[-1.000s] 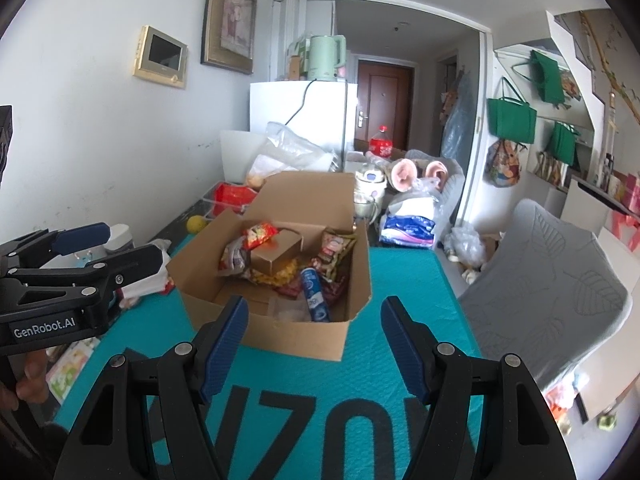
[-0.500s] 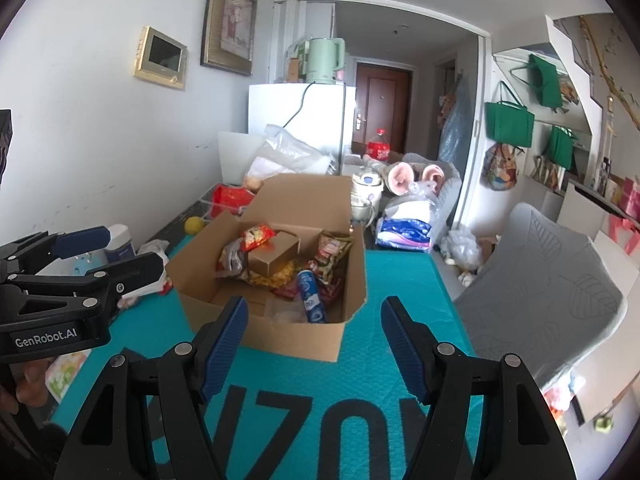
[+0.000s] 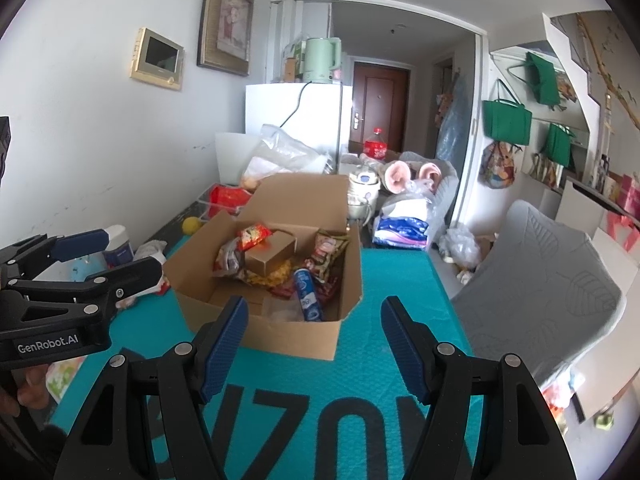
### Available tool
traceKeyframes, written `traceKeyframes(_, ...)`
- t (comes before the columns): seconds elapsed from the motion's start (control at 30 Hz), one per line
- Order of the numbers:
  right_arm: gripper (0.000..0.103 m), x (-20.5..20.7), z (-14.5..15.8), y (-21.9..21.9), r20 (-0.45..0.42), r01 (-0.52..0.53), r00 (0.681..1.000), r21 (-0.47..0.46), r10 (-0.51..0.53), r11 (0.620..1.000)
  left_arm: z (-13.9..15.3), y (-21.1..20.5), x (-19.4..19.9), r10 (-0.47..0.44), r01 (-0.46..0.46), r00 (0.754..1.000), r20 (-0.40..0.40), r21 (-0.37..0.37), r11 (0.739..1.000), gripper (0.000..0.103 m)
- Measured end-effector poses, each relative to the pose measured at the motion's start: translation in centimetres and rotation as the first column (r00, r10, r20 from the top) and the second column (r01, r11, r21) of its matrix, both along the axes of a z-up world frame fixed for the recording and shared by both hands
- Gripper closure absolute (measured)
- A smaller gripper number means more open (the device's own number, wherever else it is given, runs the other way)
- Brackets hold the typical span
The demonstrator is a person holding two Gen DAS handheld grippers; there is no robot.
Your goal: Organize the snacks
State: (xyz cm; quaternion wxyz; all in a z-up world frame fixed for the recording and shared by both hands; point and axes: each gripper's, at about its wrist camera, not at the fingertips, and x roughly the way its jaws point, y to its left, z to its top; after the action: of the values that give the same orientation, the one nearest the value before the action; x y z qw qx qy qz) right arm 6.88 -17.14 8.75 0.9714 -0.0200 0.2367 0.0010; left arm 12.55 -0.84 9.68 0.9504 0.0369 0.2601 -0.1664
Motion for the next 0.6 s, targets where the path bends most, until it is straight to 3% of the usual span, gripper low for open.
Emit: traceKeyframes(0.6, 0.033, 0.76, -0.56, -0.38, -0.023, 0.01, 1.0, 0.009, -0.01, 1.0, -0.5, -0.34, 0.46, 0.008, -0.007, 1.0, -0.03, 0.025, 1.0, 0.02)
